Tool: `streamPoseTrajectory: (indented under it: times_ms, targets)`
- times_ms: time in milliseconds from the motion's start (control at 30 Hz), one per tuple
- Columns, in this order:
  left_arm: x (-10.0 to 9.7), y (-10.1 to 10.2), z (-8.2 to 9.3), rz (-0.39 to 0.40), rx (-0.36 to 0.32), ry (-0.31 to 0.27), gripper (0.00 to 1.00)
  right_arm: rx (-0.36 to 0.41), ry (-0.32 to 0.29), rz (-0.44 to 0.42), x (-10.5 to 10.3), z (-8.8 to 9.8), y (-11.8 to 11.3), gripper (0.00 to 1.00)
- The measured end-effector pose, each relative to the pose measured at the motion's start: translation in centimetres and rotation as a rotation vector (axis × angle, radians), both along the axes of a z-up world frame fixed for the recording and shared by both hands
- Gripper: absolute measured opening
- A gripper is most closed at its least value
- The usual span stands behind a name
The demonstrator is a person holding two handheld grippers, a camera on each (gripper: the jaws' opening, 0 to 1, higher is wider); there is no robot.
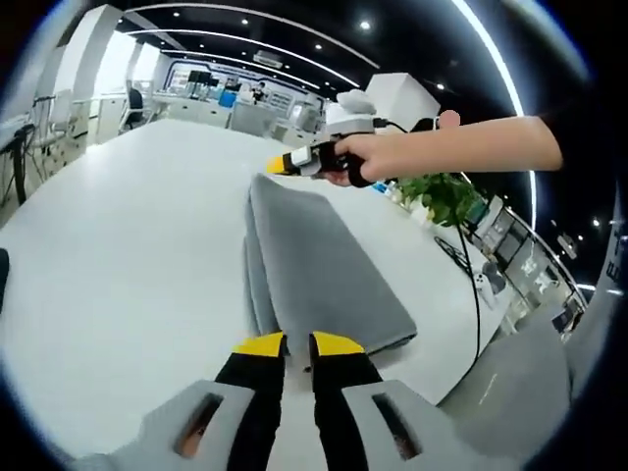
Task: Fold the towel on the table until its edges align and the towel forms a compact rectangular stack.
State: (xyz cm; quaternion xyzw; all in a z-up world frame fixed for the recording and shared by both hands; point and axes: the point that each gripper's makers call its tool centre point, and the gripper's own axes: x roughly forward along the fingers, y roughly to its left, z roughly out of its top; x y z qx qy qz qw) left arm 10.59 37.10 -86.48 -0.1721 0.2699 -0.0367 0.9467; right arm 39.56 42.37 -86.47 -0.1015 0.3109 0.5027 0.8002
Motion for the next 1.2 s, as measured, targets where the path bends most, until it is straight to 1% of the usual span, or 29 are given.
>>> streamPoseTrajectory:
  times_ms: [100,233,333,433,467,600,667,733,833,1033,1100,1200]
  targets:
    - [0.4,0.7,0.2,-0.003,0.029,0.0,0.15,0.004,-0.018,0.013,0.3,0.4,-0.5,0.21]
    - [1.4,1.6,0.6,-0.007,0.056,0.0,0.18,0.014,-0.021,0.01,0.5,1.1,-1.5,0.23]
    - [2.7,2.2,1.2,-0.017,0.079,-0.014,0.2,0.02,-0.024,0.002,0.7,1.3,-2.2,0.24]
    - [3.8,2.4,1.3,-0.035,0.093,-0.011,0.24,0.016,-0.019,-0.008,0.7,1.4,-3.3,0.27]
    - [4.1,2.4,1.3,-0.04,0.096,-0.009,0.26,0.01,-0.021,-0.019,0.7,1.4,-4.0,0.28]
    - [5.9,2.6,1.5,-0.07,0.12,-0.004,0.27,0.015,-0.023,-0.047,0.8,1.4,-6.1,0.31]
    - [6.7,2.6,1.4,-0.086,0.134,-0.001,0.28,0.01,-0.011,-0.072,0.8,1.1,-7.4,0.32]
    - [7.4,2.7,1.2,-0.095,0.144,0.009,0.31,0.02,0.006,-0.1,0.7,1.1,-8.6,0.32]
    - [8.8,2.6,1.0,-0.114,0.155,0.027,0.37,0.016,0.005,-0.111,0.4,1.0,-10.2,0.32]
    - [11.2,2.6,0.3,-0.141,0.177,0.05,0.39,0.007,0.022,-0.153,0.0,0.2,-13.2,0.33]
    - [12.0,2.7,-0.4,-0.144,0.189,0.057,0.39,0.002,0.031,-0.164,-0.2,-0.2,-14.0,0.35]
    - [12.9,2.8,-0.8,-0.148,0.19,0.071,0.41,0.0,0.043,-0.174,-0.7,-0.7,-14.9,0.37]
